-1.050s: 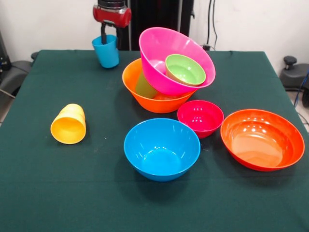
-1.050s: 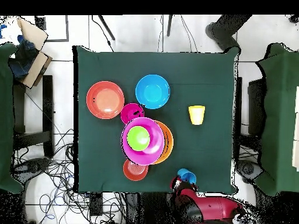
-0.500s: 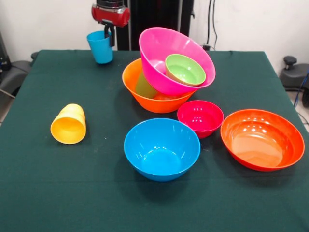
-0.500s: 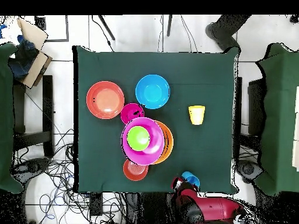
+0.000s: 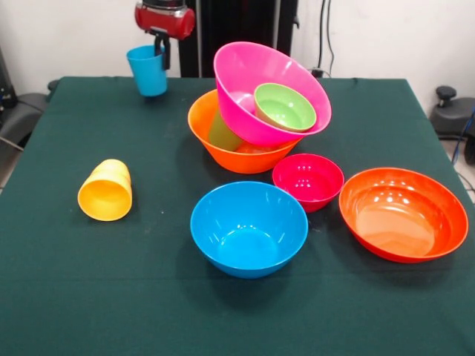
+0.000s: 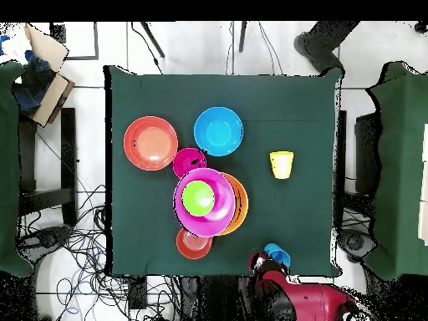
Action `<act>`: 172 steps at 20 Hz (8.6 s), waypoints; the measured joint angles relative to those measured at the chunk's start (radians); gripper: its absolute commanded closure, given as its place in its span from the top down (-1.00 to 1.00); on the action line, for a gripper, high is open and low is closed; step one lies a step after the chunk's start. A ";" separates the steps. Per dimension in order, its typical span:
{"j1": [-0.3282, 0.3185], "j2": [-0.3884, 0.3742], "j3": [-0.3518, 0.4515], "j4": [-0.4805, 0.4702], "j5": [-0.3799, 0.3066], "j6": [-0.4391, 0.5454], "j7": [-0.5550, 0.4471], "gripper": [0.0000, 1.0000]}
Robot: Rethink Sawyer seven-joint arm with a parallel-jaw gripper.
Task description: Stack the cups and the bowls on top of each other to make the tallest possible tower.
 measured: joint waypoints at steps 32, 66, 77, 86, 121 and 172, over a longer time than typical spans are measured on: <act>-0.198 -0.720 0.457 0.241 0.450 0.673 -0.001 -1.00; 0.307 -0.639 0.418 0.004 0.590 1.055 0.106 -1.00; 0.377 -0.490 0.354 -0.078 0.581 0.952 0.189 -1.00; 0.352 -0.400 0.295 -0.093 0.566 0.813 0.189 -1.00; 0.210 -0.463 0.246 -0.075 0.522 0.795 0.189 -1.00; 0.524 -0.325 0.141 -0.226 0.542 0.910 0.204 -1.00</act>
